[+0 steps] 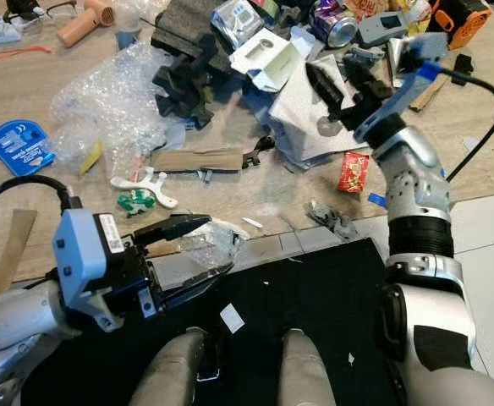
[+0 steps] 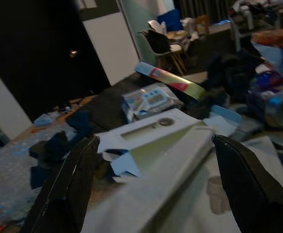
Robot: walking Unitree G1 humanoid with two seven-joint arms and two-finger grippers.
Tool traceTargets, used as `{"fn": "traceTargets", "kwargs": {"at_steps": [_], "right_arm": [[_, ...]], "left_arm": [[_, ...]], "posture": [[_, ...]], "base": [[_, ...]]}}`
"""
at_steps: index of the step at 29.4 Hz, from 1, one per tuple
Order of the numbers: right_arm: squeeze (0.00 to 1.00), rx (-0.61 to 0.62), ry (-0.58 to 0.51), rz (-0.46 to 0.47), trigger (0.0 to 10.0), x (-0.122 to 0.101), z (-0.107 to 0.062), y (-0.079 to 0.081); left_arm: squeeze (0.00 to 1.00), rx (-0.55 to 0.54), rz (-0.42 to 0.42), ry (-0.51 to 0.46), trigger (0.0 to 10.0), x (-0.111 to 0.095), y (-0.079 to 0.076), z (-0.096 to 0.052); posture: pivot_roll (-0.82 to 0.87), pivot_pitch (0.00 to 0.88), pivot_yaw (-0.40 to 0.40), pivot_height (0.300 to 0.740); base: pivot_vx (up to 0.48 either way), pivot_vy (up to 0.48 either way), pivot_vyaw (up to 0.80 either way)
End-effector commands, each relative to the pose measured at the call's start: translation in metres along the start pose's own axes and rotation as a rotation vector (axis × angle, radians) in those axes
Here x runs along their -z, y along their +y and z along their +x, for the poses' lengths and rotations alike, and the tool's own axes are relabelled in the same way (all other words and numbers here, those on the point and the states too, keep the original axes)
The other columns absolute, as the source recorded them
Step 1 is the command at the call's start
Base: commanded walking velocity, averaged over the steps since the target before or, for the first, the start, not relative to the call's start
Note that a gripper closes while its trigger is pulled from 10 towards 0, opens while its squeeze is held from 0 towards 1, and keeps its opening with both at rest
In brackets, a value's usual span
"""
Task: Picking trash to rubbish bin
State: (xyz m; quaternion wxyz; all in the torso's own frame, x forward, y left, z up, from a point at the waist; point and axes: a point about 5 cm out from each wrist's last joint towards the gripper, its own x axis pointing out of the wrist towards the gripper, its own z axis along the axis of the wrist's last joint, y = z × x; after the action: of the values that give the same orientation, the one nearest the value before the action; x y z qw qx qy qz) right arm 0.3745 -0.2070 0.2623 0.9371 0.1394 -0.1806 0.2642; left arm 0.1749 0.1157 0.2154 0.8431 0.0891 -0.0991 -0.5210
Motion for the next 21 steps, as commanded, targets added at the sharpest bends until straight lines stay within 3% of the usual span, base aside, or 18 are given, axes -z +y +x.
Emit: {"fn": "traceTargets", "kwargs": {"at_steps": [1,3,7,11,16,18,19,20,21], "right_arm": [[1.00,0.053,0.030,0.016,10.0,0.006,-0.006,-0.007],[1.00,0.071,0.047,0.026,10.0,0.011,-0.008,-0.009],[1.00,0.171,0.185,0.061,10.0,0.040,-0.016,-0.015],[1.00,0.137,0.325,0.051,10.0,0.067,-0.018,-0.008],[1.00,0.107,0.389,0.002,10.0,0.074,-0.019,-0.004],[0.47,0.047,0.453,-0.102,10.0,0.074,-0.019,-0.001],[0.47,0.029,0.470,-0.140,10.0,0.073,-0.018,-0.001],[0.16,0.020,0.476,-0.186,10.0,0.068,-0.018,-0.003],[0.00,0.012,0.489,-0.250,10.0,0.061,-0.019,-0.006]], "left_arm": [[0.00,0.011,-0.002,0.019,10.0,0.002,-0.003,0.000],[0.00,0.010,-0.001,0.019,10.0,0.002,-0.003,0.000],[0.00,0.007,0.001,0.019,10.0,0.001,-0.003,0.001],[0.00,0.008,-0.001,0.020,10.0,0.000,-0.004,0.000],[0.00,0.008,-0.001,0.021,10.0,0.000,-0.005,0.000],[0.00,0.006,0.000,0.023,10.0,-0.001,-0.005,0.000],[0.00,0.005,0.001,0.023,10.0,-0.001,-0.005,0.000],[0.00,0.004,0.000,0.022,10.0,-0.001,-0.005,0.000],[0.00,0.004,-0.002,0.022,10.0,0.000,-0.005,0.000]], "posture": [[-0.06,0.282,-0.010,0.740],[-0.06,0.281,-0.012,0.740],[-0.06,0.280,-0.013,0.740],[-0.06,0.281,-0.012,0.740],[-0.05,0.281,-0.015,0.740],[-0.05,0.281,-0.016,0.740],[-0.05,0.281,-0.016,0.740],[-0.05,0.276,-0.018,0.740],[-0.06,0.274,-0.018,0.740]], "base": [[0.000,0.000,0.00],[0.000,0.000,0.00],[0.000,0.000,0.00],[0.000,0.000,0.00],[0.000,0.000,0.00],[0.000,0.000,0.00],[0.000,0.000,0.00],[0.000,0.000,0.00],[0.000,0.000,0.00]]}}
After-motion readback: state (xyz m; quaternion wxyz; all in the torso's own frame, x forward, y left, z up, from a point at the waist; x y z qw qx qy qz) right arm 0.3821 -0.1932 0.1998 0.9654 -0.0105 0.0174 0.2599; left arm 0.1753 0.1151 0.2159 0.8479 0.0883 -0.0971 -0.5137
